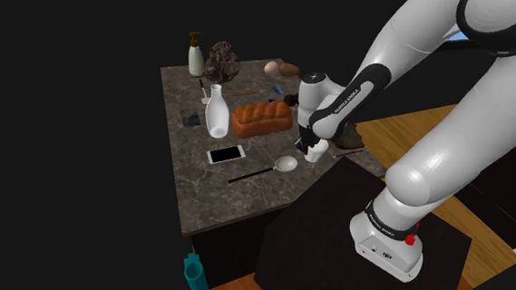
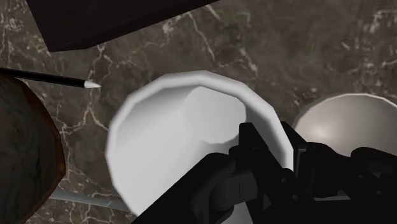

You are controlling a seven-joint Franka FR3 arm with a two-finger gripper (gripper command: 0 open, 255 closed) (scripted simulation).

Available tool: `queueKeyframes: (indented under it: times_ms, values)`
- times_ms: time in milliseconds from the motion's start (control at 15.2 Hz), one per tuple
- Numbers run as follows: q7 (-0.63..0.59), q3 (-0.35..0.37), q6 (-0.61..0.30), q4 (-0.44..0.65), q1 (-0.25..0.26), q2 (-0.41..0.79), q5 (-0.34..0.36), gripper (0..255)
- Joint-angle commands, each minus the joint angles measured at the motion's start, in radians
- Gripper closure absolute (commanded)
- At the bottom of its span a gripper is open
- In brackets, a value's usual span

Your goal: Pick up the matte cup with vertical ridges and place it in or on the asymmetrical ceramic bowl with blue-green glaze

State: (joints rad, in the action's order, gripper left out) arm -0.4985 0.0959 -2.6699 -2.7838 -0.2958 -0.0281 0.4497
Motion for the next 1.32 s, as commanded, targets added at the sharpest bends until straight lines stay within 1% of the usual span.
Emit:
queueKeyframes:
  times_ms: [0, 264, 528, 858, 1254]
  values:
    - [0.033, 0.002, 0.031, -0.004, 0.005, -0.038, -0.038, 255]
    - [0.084, 0.001, 0.095, -0.006, 0.02, -0.109, -0.097, 255]
    - [0.125, -0.003, 0.162, -0.001, 0.035, -0.176, -0.142, 255]
    - [0.164, -0.009, 0.248, 0.012, 0.052, -0.252, -0.182, 255]
    - [0.198, -0.016, 0.345, 0.036, 0.066, -0.327, -0.214, 255]
